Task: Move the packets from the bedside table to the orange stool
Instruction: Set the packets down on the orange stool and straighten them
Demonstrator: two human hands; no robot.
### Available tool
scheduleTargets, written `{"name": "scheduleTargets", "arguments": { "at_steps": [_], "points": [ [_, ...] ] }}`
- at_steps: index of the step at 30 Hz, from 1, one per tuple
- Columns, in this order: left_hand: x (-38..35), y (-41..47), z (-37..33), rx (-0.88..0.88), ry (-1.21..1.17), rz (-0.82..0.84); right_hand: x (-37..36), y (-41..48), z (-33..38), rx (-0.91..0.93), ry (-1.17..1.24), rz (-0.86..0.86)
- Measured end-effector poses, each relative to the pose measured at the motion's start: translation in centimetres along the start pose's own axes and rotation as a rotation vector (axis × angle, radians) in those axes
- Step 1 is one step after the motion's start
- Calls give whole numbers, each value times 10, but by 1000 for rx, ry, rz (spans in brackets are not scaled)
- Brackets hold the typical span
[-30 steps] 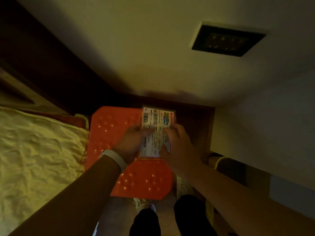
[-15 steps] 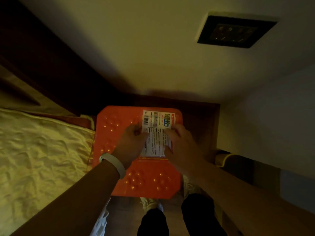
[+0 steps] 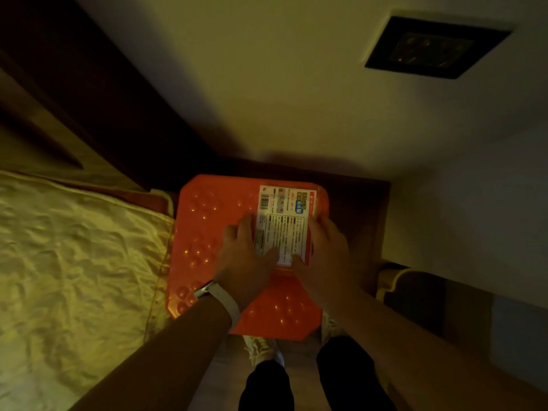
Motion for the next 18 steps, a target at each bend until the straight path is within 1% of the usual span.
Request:
{"name": "scheduleTargets", "arguments": {
  "at_steps": [6, 10, 18],
  "points": [
    [2, 23, -3, 23, -21, -84, 3, 6, 8, 5, -24, 4],
    [2, 28, -4, 7, 26, -122, 5, 9, 10, 11, -21, -14],
    [-6, 25, -14, -57, 19, -123, 5, 9, 12, 10, 36, -14]
  ]
}}
Point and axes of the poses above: each hand's wrist, its own y-axis towards the middle knuckle, its own x-axis out of the back of the hand, z = x × y, the point moved 9 cm from there along y, towards the middle knuckle, and after that the axes turned 12 degrees about -x, right-handed, at the moved point
